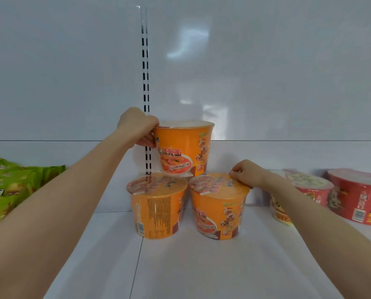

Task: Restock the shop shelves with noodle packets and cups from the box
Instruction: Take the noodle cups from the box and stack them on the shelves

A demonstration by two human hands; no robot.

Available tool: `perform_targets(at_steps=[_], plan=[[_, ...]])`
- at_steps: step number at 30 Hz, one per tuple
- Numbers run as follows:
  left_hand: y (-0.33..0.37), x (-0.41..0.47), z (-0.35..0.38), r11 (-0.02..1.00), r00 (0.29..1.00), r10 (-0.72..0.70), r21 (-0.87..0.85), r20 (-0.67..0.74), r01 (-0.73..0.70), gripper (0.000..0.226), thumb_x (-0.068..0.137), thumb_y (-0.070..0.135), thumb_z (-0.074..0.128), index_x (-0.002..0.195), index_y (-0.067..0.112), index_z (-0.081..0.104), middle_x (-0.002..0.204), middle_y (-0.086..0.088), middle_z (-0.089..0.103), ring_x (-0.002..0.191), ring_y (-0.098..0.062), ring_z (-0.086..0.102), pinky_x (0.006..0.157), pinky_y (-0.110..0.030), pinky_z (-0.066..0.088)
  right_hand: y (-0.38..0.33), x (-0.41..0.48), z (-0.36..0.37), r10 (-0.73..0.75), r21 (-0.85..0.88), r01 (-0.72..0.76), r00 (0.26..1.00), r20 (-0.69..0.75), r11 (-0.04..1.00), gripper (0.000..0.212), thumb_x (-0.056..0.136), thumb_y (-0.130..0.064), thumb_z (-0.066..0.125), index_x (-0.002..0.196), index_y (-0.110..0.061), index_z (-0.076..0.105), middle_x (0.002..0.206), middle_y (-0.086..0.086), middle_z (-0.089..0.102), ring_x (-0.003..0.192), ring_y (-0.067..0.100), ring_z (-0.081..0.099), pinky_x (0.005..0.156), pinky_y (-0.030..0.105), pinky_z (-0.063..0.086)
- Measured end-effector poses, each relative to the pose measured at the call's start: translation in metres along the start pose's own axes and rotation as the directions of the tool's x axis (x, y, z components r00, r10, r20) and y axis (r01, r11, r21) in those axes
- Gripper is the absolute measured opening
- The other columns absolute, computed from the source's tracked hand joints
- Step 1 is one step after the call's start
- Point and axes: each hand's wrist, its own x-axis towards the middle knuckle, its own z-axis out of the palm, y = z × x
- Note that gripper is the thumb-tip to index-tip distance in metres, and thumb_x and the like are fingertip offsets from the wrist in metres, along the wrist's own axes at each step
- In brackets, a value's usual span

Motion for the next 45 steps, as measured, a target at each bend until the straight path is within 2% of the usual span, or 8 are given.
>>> perform_targets(at_steps=[4, 11, 15, 25, 28, 35, 41, 45], plan=[[-0.002, -0.001, 0.003, 1.0, 1.0, -0.012, -0.003, 0.003, 0.012, 0.018, 0.082, 0.01, 0.053, 0.071, -0.001, 0.06, 0.039, -0.007, 0.06, 0.035, -0.016, 0.061, 0.036, -0.018, 0.047, 0.0, 0.017, 0.005, -0.02, 0.028, 0.02, 1.0, 0.014, 0.999, 0.034, 0.095, -0.018, 0.043, 0.103, 0.009, 0.063, 0.104, 0.027, 0.065, 0.095, 0.04, 0.063, 0.077, 0.038, 0.053], [-0.019, -0.013, 0.015, 0.999, 0.999, -0.04, 0.031, 0.025, 0.04, 0.017, 0.083, 0.012, 0.053, 0.073, 0.0, 0.061, 0.045, -0.009, 0.063, 0.034, -0.014, 0.06, 0.035, -0.016, 0.046, 0.0, 0.025, 0.01, -0.033, 0.067, 0.032, 0.999, 0.01, 0.997, 0.032, 0.094, -0.018, 0.044, 0.103, 0.006, 0.064, 0.106, 0.025, 0.065, 0.082, 0.027, 0.059, 0.08, 0.039, 0.053], [-0.016, -0.014, 0.015, 0.999, 0.999, -0.041, 0.035, 0.036, 0.039, 0.019, 0.084, 0.014, 0.053, 0.069, 0.003, 0.058, 0.053, -0.012, 0.064, 0.035, -0.013, 0.06, 0.035, -0.016, 0.046, -0.001, 0.022, 0.009, -0.048, 0.056, 0.047, 0.999, 0.018, 0.997, 0.033, 0.094, -0.021, 0.045, 0.105, 0.004, 0.063, 0.108, 0.026, 0.064, 0.097, 0.037, 0.063, 0.084, 0.042, 0.053], [-0.018, -0.028, 0.015, 0.994, 0.988, 0.084, 0.082, -0.129, -0.074, 0.045, 0.096, 0.035, 0.039, 0.078, 0.001, 0.061, 0.074, -0.015, 0.069, 0.07, -0.028, 0.068, 0.071, -0.037, 0.057, -0.002, 0.013, 0.003, -0.104, 0.032, 0.108, 0.99, -0.097, 0.994, 0.026, 0.094, -0.026, 0.048, 0.092, -0.007, 0.065, 0.088, 0.01, 0.063, 0.08, 0.024, 0.059, 0.064, 0.029, 0.049], [-0.019, -0.04, 0.008, 0.974, 0.963, 0.17, 0.187, -0.207, -0.131, 0.048, 0.095, 0.038, 0.039, 0.083, -0.002, 0.064, 0.077, -0.015, 0.07, 0.076, -0.03, 0.068, 0.08, -0.044, 0.054, -0.002, 0.004, -0.003, -0.165, 0.012, 0.17, 0.967, -0.197, 0.985, 0.026, 0.093, -0.024, 0.049, 0.097, -0.006, 0.067, 0.095, 0.008, 0.064, 0.085, 0.019, 0.056, 0.073, 0.027, 0.041], [-0.022, -0.102, 0.005, 0.877, 0.917, 0.308, 0.449, -0.253, -0.17, 0.045, 0.095, 0.041, 0.038, 0.084, 0.004, 0.062, 0.081, -0.011, 0.069, 0.08, -0.03, 0.062, 0.075, -0.041, 0.051, -0.014, -0.045, -0.024, -0.341, -0.031, 0.351, 0.878, -0.335, 0.936, 0.026, 0.091, -0.021, 0.049, 0.088, -0.003, 0.068, 0.094, 0.011, 0.069, 0.084, 0.021, 0.058, 0.078, 0.03, 0.045], [-0.033, -0.172, 0.013, 0.828, 0.919, 0.32, 0.54, -0.231, -0.153, 0.035, 0.095, 0.037, 0.043, 0.089, 0.009, 0.063, 0.08, -0.006, 0.064, 0.078, -0.025, 0.054, 0.065, -0.03, 0.039, -0.045, -0.086, -0.008, -0.512, -0.02, 0.525, 0.821, -0.251, 0.851, 0.03, 0.093, -0.02, 0.047, 0.083, 0.003, 0.065, 0.083, 0.014, 0.067, 0.078, 0.027, 0.06, 0.073, 0.033, 0.046], [-0.049, -0.218, 0.002, 0.809, 0.924, 0.305, 0.574, -0.231, -0.124, 0.032, 0.093, 0.038, 0.046, 0.089, 0.012, 0.064, 0.075, -0.001, 0.061, 0.084, -0.03, 0.06, 0.062, -0.029, 0.037, -0.079, -0.106, 0.017, -0.627, -0.001, 0.637, 0.76, -0.171, 0.771, 0.03, 0.094, -0.022, 0.048, 0.075, -0.003, 0.061, 0.066, 0.001, 0.053, 0.068, 0.016, 0.047, 0.057, 0.019, 0.031]])
